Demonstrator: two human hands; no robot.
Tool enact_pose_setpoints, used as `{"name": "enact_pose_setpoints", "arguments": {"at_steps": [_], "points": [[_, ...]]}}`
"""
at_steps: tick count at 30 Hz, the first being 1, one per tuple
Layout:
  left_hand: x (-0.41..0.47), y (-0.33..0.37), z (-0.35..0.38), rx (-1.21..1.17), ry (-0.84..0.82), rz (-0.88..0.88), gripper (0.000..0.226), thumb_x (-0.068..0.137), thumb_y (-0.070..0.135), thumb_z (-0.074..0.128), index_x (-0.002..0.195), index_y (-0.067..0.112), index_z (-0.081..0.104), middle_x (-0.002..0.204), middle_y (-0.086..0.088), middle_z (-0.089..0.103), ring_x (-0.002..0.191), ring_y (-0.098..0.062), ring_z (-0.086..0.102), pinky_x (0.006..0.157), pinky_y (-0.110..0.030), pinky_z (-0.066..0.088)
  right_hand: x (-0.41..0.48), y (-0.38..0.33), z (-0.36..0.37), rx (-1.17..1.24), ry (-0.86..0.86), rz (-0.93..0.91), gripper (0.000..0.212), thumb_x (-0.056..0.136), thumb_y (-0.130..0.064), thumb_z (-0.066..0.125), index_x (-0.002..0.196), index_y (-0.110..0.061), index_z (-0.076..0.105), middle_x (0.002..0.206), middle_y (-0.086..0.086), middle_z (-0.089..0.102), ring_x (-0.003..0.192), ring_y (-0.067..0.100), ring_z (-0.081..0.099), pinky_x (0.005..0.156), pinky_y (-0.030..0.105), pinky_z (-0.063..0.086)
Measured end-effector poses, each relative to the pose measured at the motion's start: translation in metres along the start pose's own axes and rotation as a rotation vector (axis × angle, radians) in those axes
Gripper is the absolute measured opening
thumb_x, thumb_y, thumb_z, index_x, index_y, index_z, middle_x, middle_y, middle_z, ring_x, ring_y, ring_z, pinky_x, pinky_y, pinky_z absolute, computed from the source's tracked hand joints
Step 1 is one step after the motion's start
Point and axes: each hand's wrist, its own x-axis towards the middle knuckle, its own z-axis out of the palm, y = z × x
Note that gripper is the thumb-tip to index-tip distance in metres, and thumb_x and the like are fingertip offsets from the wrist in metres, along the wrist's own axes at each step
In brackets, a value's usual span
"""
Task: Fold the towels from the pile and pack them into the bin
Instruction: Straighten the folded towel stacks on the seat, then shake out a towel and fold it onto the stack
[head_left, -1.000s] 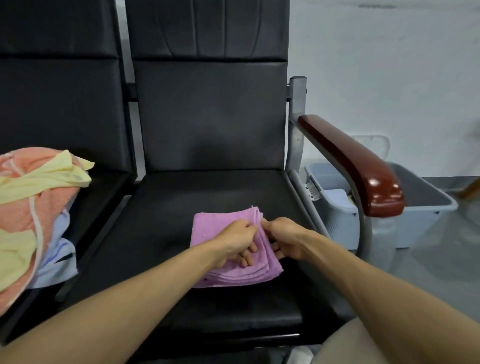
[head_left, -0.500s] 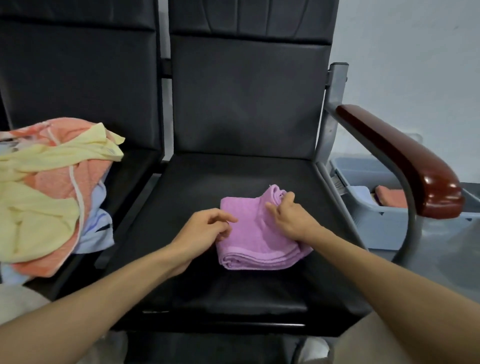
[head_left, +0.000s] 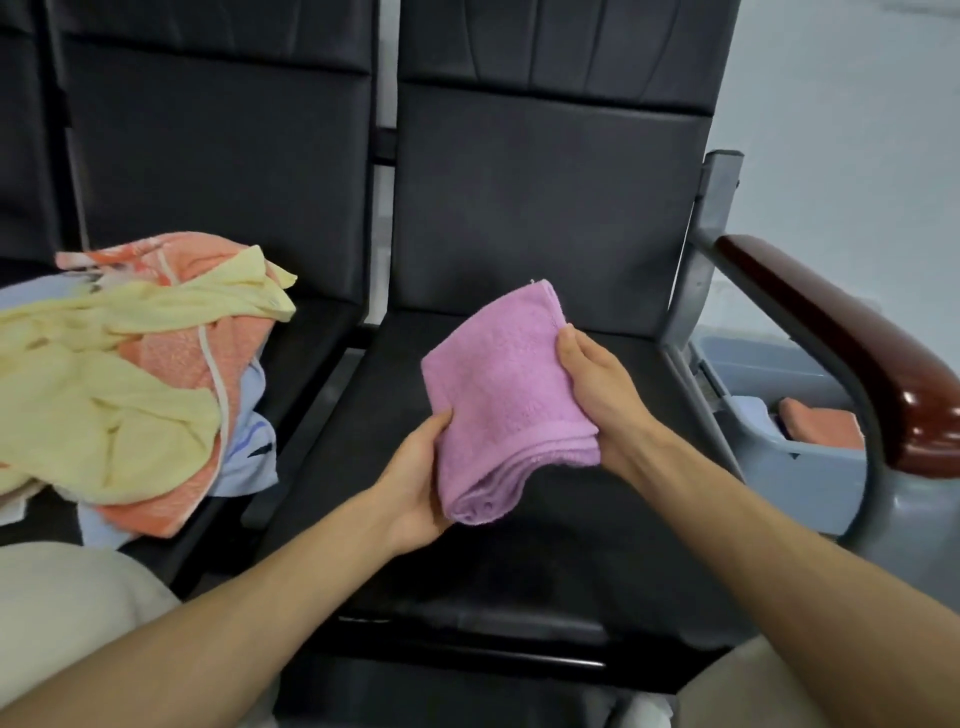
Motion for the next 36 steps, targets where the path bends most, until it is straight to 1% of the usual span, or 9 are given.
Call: {"name": "enact_pose_setpoints", "arguments": {"at_steps": [3, 7, 12, 16, 19, 23, 30, 34, 36], "points": [[0.000, 0.021, -0.004, 0.065, -0.022, 0.081, 0.035, 0.089, 0.026, 0.056, 0.118, 0.007, 0.064, 0.109, -0.018, 0.071, 0.095, -0.033, 0.068, 0.090, -0.045, 0.053, 0.009, -0.001, -0.002, 0.134, 0.010, 0.071, 0.028, 0.100, -0.031, 0.048, 0.112, -0.011, 0.064, 0.106, 0.010, 0.070, 0.094, 0.025, 0.068, 0.070, 0.036, 0.058], [0.018, 0.063, -0.016, 0.438, 0.219, 0.194, 0.034, 0.087, 0.008, 0.059, 0.122, 0.007, 0.060, 0.111, -0.016, 0.070, 0.101, -0.032, 0.066, 0.088, -0.041, 0.054, 0.040, 0.007, 0.005, -0.021, -0.016, 0.143, 0.028, 0.094, -0.017, 0.054, 0.121, -0.013, 0.060, 0.109, 0.009, 0.070, 0.097, 0.026, 0.068, 0.071, 0.035, 0.055], [0.061, 0.107, -0.032, 0.868, 0.308, 0.365, 0.030, 0.093, 0.014, 0.055, 0.122, 0.022, 0.055, 0.116, -0.003, 0.064, 0.104, -0.023, 0.063, 0.093, -0.042, 0.052, 0.088, 0.022, 0.034, -0.170, -0.010, 0.075, 0.027, 0.093, -0.004, 0.048, 0.118, -0.014, 0.054, 0.106, 0.004, 0.065, 0.090, 0.017, 0.063, 0.063, 0.026, 0.052], [0.106, 0.128, -0.043, 1.055, 0.388, 0.471, 0.030, 0.093, 0.019, 0.055, 0.123, 0.020, 0.056, 0.117, -0.002, 0.063, 0.105, -0.022, 0.060, 0.097, -0.041, 0.049, 0.134, 0.034, 0.053, -0.294, 0.035, -0.021, 0.024, 0.093, -0.003, 0.044, 0.111, -0.018, 0.050, 0.102, 0.002, 0.061, 0.086, 0.014, 0.060, 0.069, 0.027, 0.052], [0.136, 0.137, -0.045, 1.076, 0.437, 0.511, 0.026, 0.093, 0.018, 0.055, 0.118, 0.019, 0.058, 0.113, -0.003, 0.063, 0.101, -0.022, 0.060, 0.090, -0.037, 0.049, 0.166, 0.048, 0.059, -0.471, 0.083, -0.071, 0.028, 0.094, -0.009, 0.043, 0.119, -0.019, 0.047, 0.114, 0.004, 0.059, 0.093, 0.018, 0.058, 0.079, 0.031, 0.050], [0.163, 0.134, -0.046, 1.034, 0.529, 0.540, 0.028, 0.093, 0.018, 0.057, 0.120, 0.015, 0.058, 0.113, -0.004, 0.062, 0.104, -0.025, 0.058, 0.085, -0.030, 0.046, 0.186, 0.072, 0.065, -0.629, 0.200, -0.027, 0.051, 0.096, -0.013, 0.045, 0.143, -0.007, 0.028, 0.130, 0.017, 0.053, 0.111, 0.034, 0.056, 0.086, 0.035, 0.045], [0.145, 0.127, -0.052, 0.826, 0.506, 0.452, 0.065, 0.090, 0.014, 0.052, 0.150, 0.013, 0.029, 0.142, -0.005, 0.049, 0.125, -0.024, 0.050, 0.101, -0.031, 0.040, 0.166, 0.085, 0.080, -0.886, 0.242, -0.099, 0.060, 0.090, -0.011, 0.046, 0.146, -0.005, 0.025, 0.148, 0.016, 0.034, 0.131, 0.038, 0.035, 0.108, 0.047, 0.031], [0.102, 0.131, -0.070, 0.813, 0.498, 0.448, 0.064, 0.085, 0.011, 0.057, 0.147, 0.013, 0.038, 0.133, -0.010, 0.058, 0.118, -0.021, 0.056, 0.107, -0.038, 0.042, 0.136, 0.069, 0.095, -1.013, 0.223, -0.135, 0.059, 0.090, -0.010, 0.045, 0.146, -0.008, 0.026, 0.148, 0.012, 0.035, 0.132, 0.035, 0.034, 0.108, 0.047, 0.025], [0.073, 0.136, -0.081, 0.752, 0.486, 0.464, 0.053, 0.085, 0.007, 0.058, 0.138, 0.010, 0.050, 0.112, -0.015, 0.067, 0.096, -0.020, 0.061, 0.097, -0.036, 0.048, 0.121, 0.060, 0.109, -0.986, 0.137, -0.165, 0.055, 0.089, -0.009, 0.045, 0.143, -0.010, 0.034, 0.145, 0.011, 0.040, 0.129, 0.033, 0.038, 0.107, 0.044, 0.029]]}}
